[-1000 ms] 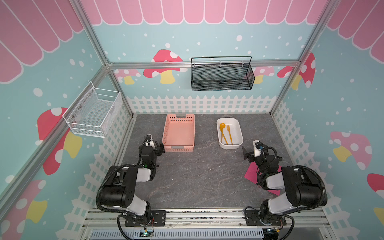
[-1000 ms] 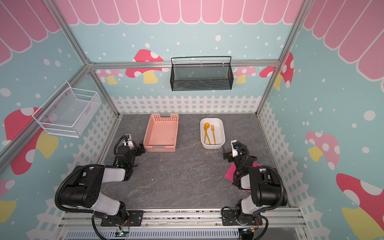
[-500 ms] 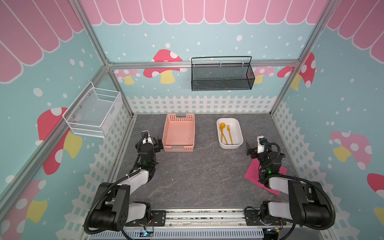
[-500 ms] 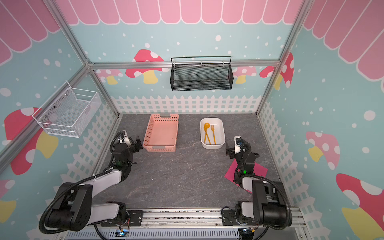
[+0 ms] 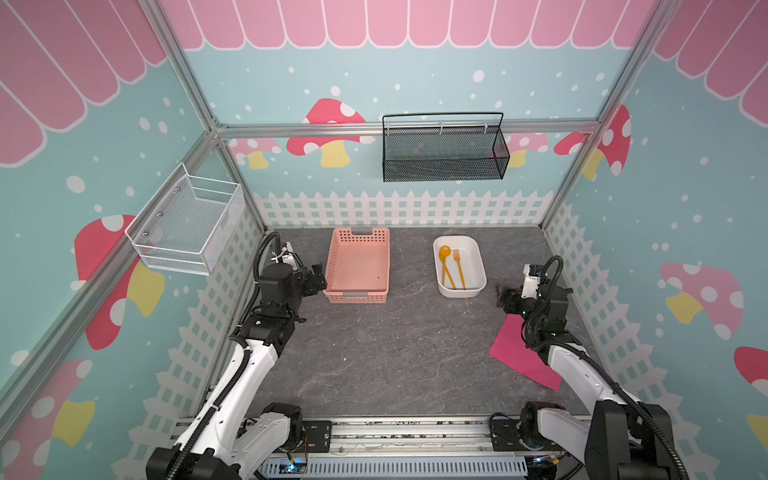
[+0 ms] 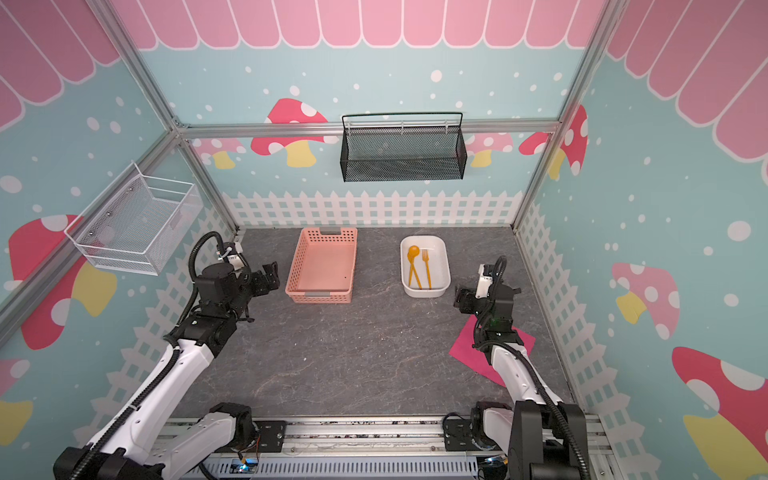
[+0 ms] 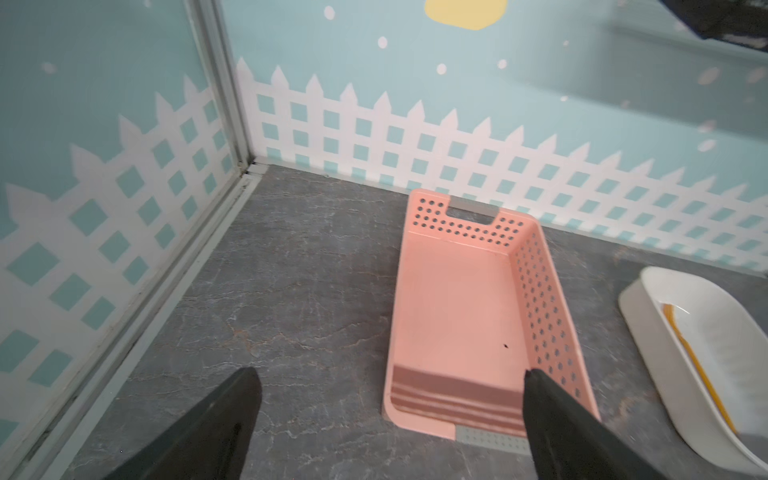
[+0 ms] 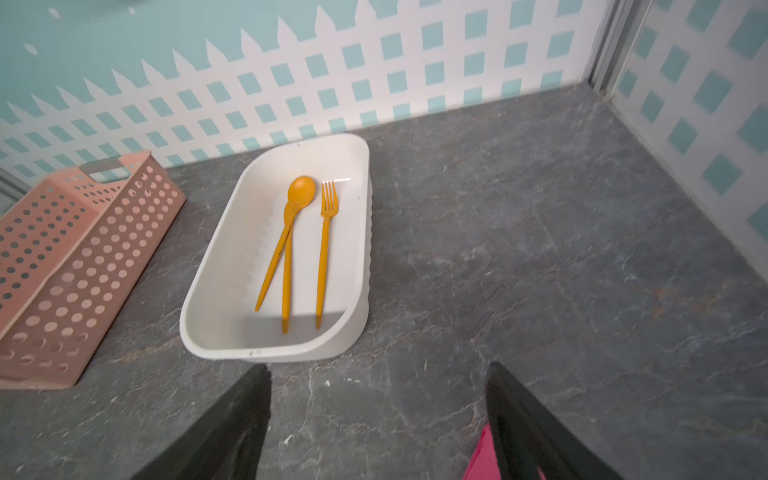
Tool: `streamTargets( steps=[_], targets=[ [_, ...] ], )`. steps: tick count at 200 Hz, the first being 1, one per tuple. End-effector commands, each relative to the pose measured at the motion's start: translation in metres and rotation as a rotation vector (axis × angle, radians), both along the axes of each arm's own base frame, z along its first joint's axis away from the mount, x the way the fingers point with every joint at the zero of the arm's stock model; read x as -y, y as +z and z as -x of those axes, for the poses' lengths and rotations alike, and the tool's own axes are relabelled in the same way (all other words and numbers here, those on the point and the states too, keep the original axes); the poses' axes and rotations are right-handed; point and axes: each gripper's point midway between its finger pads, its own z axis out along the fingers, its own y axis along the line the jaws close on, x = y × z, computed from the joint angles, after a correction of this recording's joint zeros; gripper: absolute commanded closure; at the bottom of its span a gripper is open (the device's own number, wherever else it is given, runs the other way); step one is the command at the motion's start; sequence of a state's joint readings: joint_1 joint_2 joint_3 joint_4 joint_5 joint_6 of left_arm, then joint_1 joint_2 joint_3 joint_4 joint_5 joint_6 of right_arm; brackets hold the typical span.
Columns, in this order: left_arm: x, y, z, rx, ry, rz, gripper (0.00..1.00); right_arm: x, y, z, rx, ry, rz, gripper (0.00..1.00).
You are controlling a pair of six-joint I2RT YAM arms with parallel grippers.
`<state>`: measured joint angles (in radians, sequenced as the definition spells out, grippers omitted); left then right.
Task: Place the utensils on the paper napkin and roll it up
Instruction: 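Lower the right gripper onto the magenta napkin's edge and grasp it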
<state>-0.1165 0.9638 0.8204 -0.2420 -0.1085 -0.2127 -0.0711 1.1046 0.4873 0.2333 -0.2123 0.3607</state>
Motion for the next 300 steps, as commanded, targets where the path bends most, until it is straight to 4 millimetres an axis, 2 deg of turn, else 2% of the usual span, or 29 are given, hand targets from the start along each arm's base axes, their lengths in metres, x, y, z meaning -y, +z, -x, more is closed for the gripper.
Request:
streamTargets(
  steps=[1, 36, 63, 72, 80, 113, 162, 256, 300],
  targets=[
    [0.025, -0.014, 0.023, -0.108, -0.155, 0.031, 0.0, -0.018, -0.027, 0.028, -0.202, 0.018, -0.167, 0.17],
    [0.015, -0.028, 0.028, -0.153, -0.095, 0.029, 0.0, -0.036, -0.044, 0.053, -0.33, 0.055, -0.287, 0.24],
    [0.014, -0.033, 0.029, -0.174, -0.075, 0.048, 0.0, -0.042, -0.054, 0.07, -0.417, 0.05, -0.341, 0.29],
    [0.014, -0.033, 0.029, -0.17, -0.075, 0.047, 0.0, -0.042, -0.058, 0.075, -0.437, 0.031, -0.362, 0.36],
    [0.014, -0.033, 0.029, -0.17, -0.076, 0.045, 0.0, -0.042, -0.064, 0.081, -0.463, 0.008, -0.38, 0.38],
    [0.01, -0.026, 0.028, -0.152, -0.073, 0.055, 0.01, -0.035, -0.079, 0.099, -0.523, -0.079, -0.404, 0.37],
    [0.004, -0.026, 0.031, -0.143, -0.051, 0.047, 0.01, -0.028, -0.103, 0.121, -0.612, -0.174, -0.412, 0.36],
    [0.007, -0.03, 0.028, -0.152, -0.068, 0.057, 0.02, -0.035, -0.126, 0.137, -0.682, -0.141, -0.416, 0.35],
    [0.005, -0.031, 0.028, -0.155, -0.061, 0.053, 0.02, -0.05, -0.133, 0.144, -0.723, -0.059, -0.429, 0.35]
  ],
)
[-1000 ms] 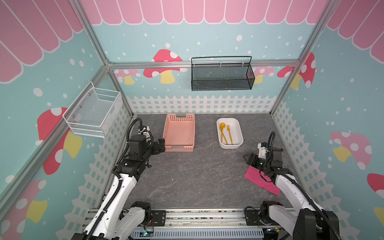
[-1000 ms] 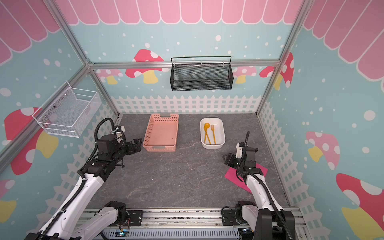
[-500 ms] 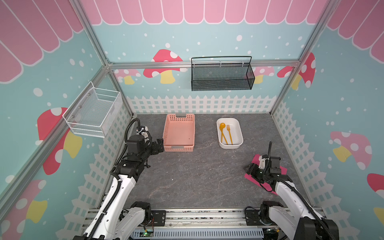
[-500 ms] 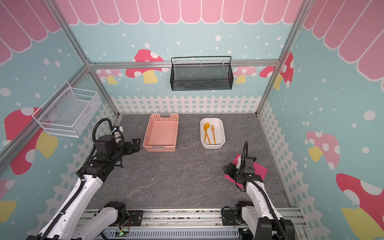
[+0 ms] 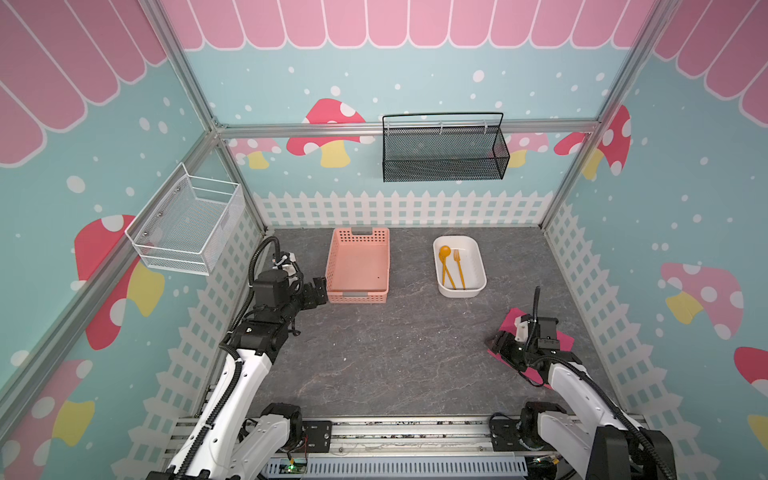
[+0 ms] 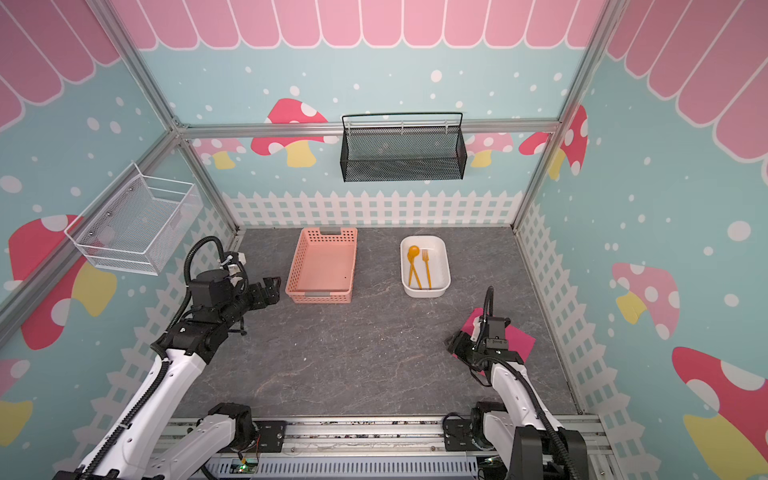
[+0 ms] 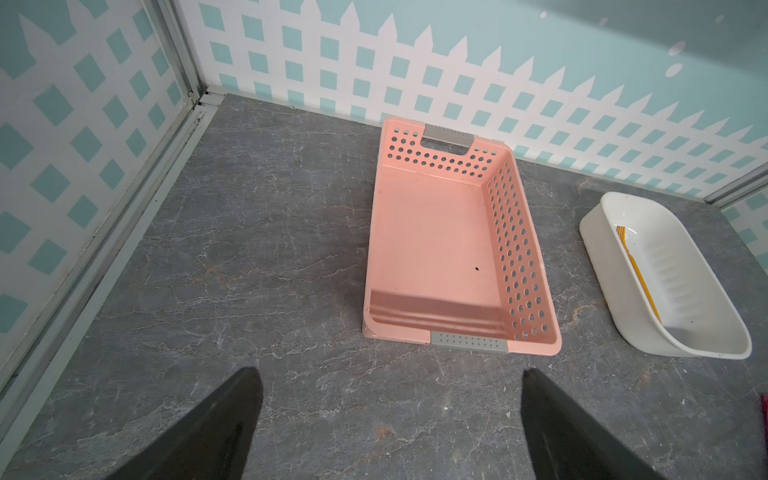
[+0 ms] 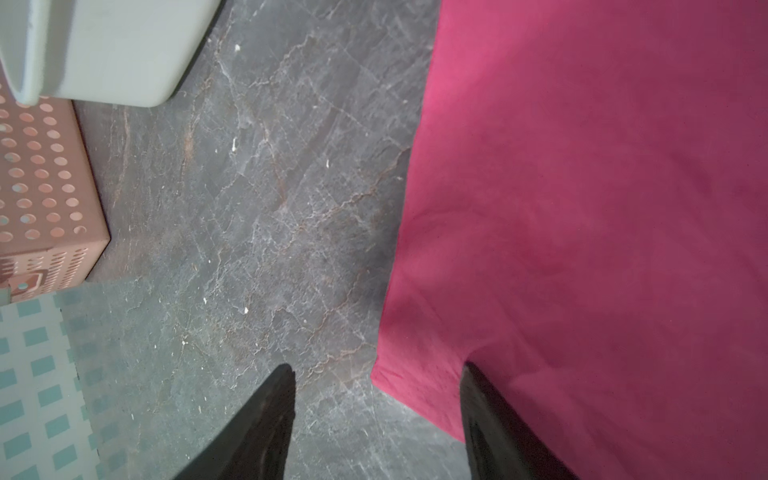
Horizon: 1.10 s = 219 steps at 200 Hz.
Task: Place the utensils on the paper napkin and roll it up
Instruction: 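Lower the right gripper onto the magenta napkin's edge and grasp it, then drag the magenta napkin with the right gripper toward the table center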
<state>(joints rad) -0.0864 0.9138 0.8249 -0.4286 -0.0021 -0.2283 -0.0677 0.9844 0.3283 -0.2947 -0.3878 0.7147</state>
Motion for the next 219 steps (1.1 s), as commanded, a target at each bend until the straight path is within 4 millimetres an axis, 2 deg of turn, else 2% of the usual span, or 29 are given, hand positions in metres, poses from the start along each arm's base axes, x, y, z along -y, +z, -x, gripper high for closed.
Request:
streamTargets(
  steps=[1, 33, 67, 142, 219],
  targets=[
    [0.0, -0.008, 0.002, -0.018, -0.002, 0.006, 0.02, -0.012, -0.016, 0.019, -0.073, 0.051, -0.031, 0.35],
    [-0.005, -0.006, 0.002, -0.017, 0.013, -0.002, 0.03, -0.028, -0.011, 0.019, -0.067, 0.077, -0.066, 0.36],
    [-0.012, -0.004, 0.003, -0.003, 0.041, -0.001, 0.03, -0.055, -0.003, 0.02, -0.06, 0.119, -0.098, 0.38],
    [-0.007, -0.011, 0.001, -0.025, 0.019, 0.015, 0.03, -0.108, 0.01, 0.018, -0.055, 0.19, -0.171, 0.38],
    [-0.004, -0.015, -0.001, -0.041, 0.006, 0.026, 0.03, -0.163, 0.001, 0.016, -0.091, 0.283, -0.176, 0.39]
  ],
)
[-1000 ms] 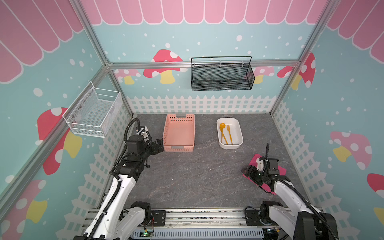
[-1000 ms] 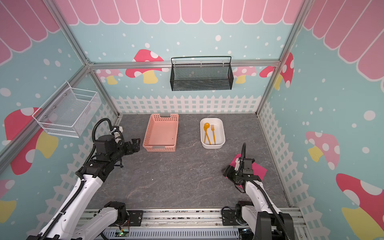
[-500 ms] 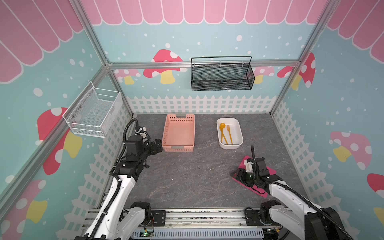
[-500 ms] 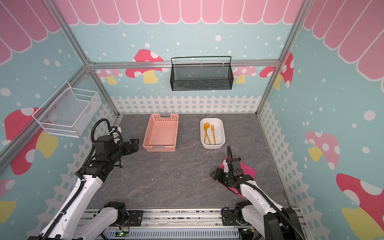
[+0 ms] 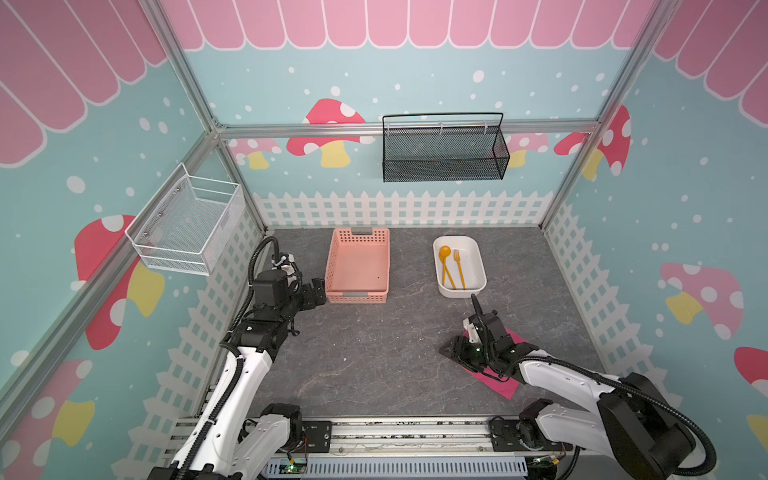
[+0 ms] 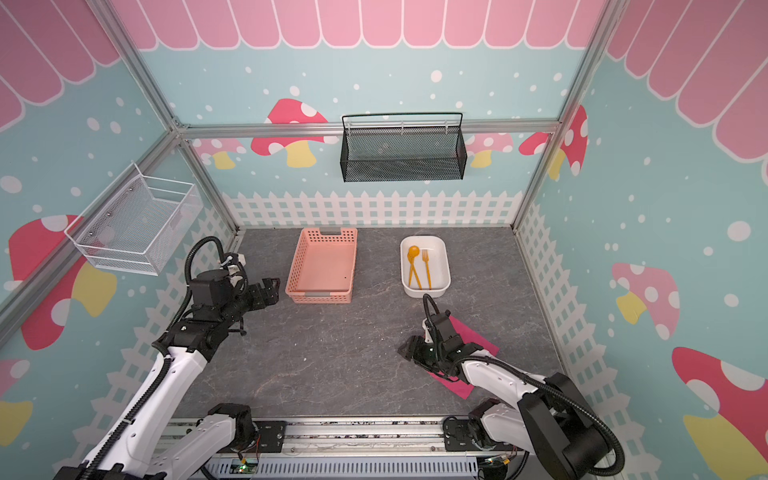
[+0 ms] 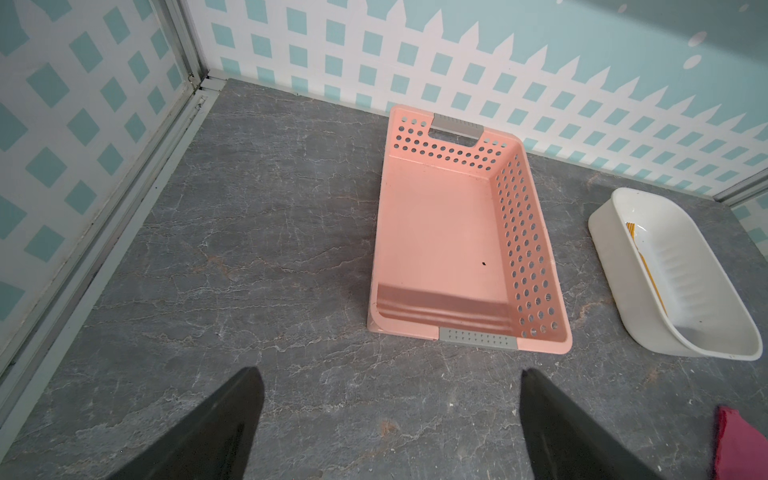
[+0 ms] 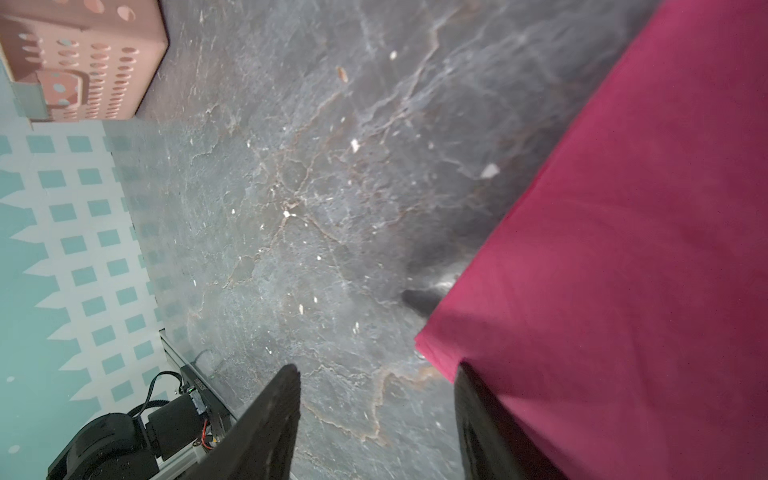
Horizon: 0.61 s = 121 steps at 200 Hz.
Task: Place the utensils on the paper napkin and roll it up
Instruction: 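Drag the magenta napkin with the right gripper toward the table center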
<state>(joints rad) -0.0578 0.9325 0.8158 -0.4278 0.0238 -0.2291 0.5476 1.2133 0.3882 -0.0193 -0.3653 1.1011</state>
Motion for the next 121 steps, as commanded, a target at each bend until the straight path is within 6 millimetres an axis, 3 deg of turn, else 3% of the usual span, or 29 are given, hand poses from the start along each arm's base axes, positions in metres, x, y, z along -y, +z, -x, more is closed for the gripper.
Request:
streamTargets(
  steps=[1, 103, 121],
  targets=[
    [0.0, -0.005, 0.0, -0.012, -0.001, 0.015, 0.03, -0.015, -0.001, -0.006, -0.012, -0.018, -0.005, 0.39],
    [0.001, -0.008, 0.0, -0.024, -0.008, 0.017, 0.03, -0.122, -0.007, -0.011, -0.026, 0.245, -0.031, 0.42],
    [0.0, -0.007, 0.0, -0.021, -0.004, 0.013, 0.03, -0.143, -0.005, -0.009, -0.005, 0.364, -0.065, 0.44]
  ],
)
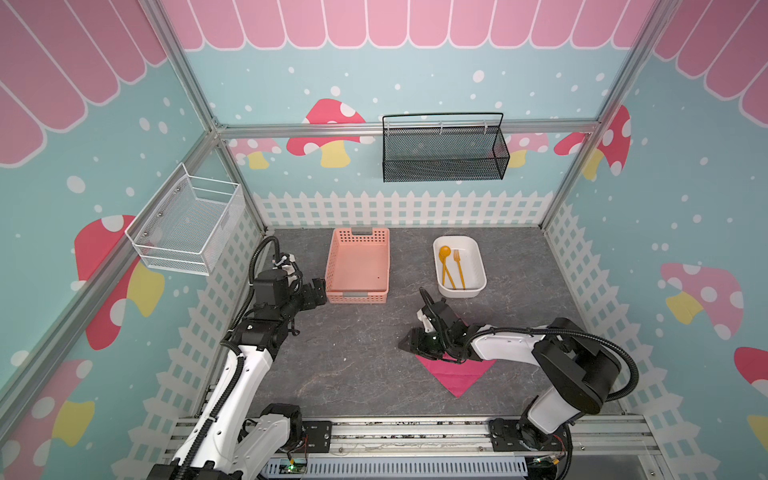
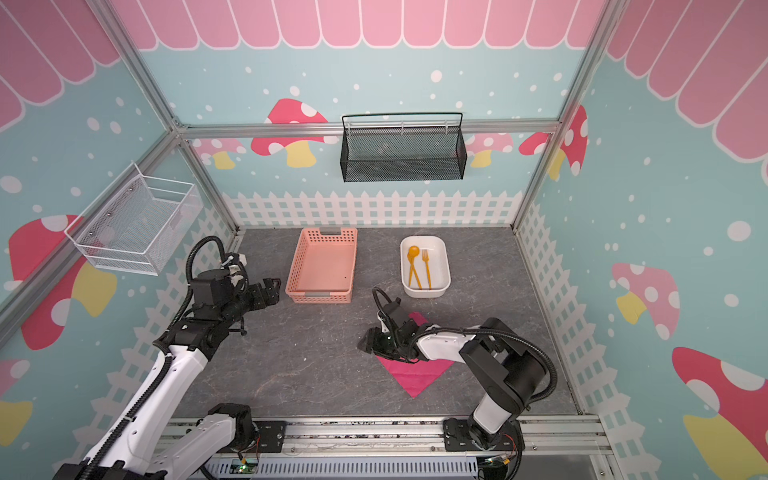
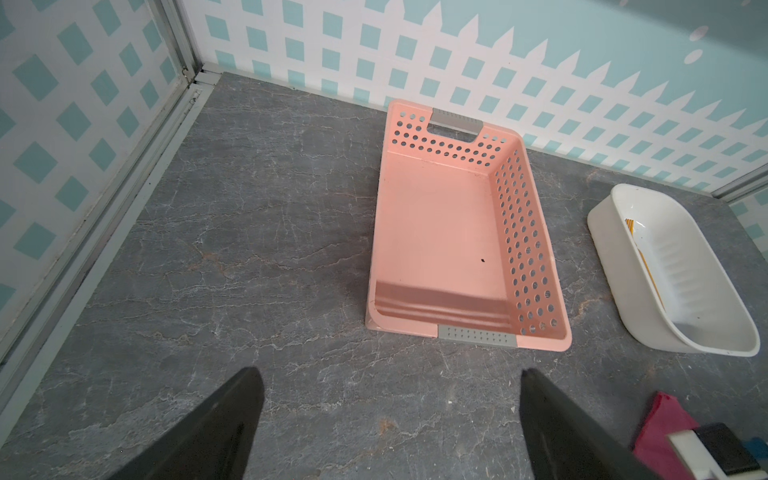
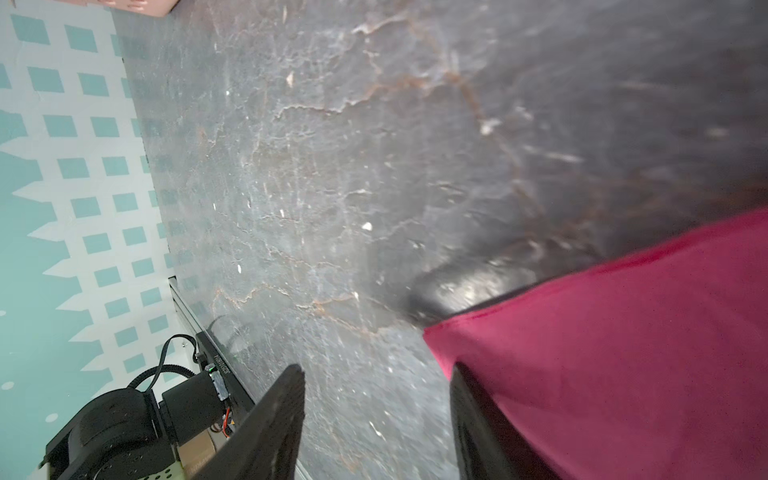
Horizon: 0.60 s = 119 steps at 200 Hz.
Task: Place the utensils on the paper napkin and roll it up
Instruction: 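Drag the magenta napkin with the right gripper toward the table center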
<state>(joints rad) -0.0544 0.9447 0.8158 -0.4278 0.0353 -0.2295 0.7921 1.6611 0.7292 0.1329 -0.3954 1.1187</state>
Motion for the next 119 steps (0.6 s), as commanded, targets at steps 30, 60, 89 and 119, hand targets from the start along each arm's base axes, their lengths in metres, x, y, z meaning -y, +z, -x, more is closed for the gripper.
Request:
streamTargets(
  steps=[30, 60, 89, 119],
  targets=[
    [-0.002, -0.005, 0.001, -0.01, 0.007, 0.008, 0.03, -0.04, -0.014, 0.016, -0.053, 0.208, -0.054, 0.47],
    [-0.001, -0.005, 0.0, -0.014, 0.004, 0.01, 0.03, -0.054, -0.018, 0.017, -0.059, 0.24, -0.069, 0.48],
    [-0.002, -0.006, 0.0, -0.017, 0.006, 0.009, 0.03, -0.06, -0.026, 0.014, -0.055, 0.254, -0.065, 0.49],
    [-0.001, -0.008, 0.0, -0.022, 0.005, 0.007, 0.03, -0.066, -0.028, 0.013, -0.06, 0.271, -0.084, 0.49]
  ],
)
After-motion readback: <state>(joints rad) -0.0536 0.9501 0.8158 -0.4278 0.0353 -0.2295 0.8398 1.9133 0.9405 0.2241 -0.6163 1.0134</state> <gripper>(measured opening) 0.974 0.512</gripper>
